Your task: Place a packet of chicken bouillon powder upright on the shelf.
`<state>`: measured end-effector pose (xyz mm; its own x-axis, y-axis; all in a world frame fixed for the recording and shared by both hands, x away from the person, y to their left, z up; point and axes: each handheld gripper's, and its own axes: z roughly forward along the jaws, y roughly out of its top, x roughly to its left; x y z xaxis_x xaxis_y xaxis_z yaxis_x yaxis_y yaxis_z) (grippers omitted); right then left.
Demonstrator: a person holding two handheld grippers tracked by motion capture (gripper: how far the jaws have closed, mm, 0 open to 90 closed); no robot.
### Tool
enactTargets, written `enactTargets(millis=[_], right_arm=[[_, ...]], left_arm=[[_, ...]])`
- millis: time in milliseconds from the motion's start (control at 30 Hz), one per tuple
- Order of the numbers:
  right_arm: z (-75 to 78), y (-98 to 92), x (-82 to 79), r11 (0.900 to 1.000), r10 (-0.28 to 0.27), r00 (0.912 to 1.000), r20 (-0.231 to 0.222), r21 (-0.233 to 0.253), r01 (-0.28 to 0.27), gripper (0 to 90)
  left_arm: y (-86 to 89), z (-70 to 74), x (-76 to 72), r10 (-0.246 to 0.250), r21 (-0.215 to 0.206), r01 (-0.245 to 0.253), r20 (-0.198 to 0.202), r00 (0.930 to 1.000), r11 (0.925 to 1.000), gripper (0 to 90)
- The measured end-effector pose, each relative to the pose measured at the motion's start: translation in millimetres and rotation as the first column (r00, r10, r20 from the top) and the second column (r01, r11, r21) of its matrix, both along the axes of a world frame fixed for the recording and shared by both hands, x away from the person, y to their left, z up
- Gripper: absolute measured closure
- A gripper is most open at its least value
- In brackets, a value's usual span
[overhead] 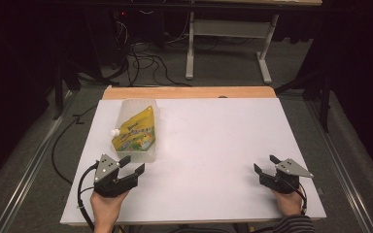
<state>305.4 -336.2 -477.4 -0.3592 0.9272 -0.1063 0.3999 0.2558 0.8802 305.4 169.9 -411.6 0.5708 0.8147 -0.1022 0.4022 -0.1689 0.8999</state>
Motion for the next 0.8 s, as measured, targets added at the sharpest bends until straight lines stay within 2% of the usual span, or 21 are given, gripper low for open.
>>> enactTargets(millis=[800], right_arm=[[-0.1,0.3,1.0,1.0,-0.002,1.0,-0.008,0.003,0.002,30.9]], left_arm=[[-41.2,-8.8,8.0,-0.088,-0.006,0.088,-0.009,0.9961,0.9961,40.7]])
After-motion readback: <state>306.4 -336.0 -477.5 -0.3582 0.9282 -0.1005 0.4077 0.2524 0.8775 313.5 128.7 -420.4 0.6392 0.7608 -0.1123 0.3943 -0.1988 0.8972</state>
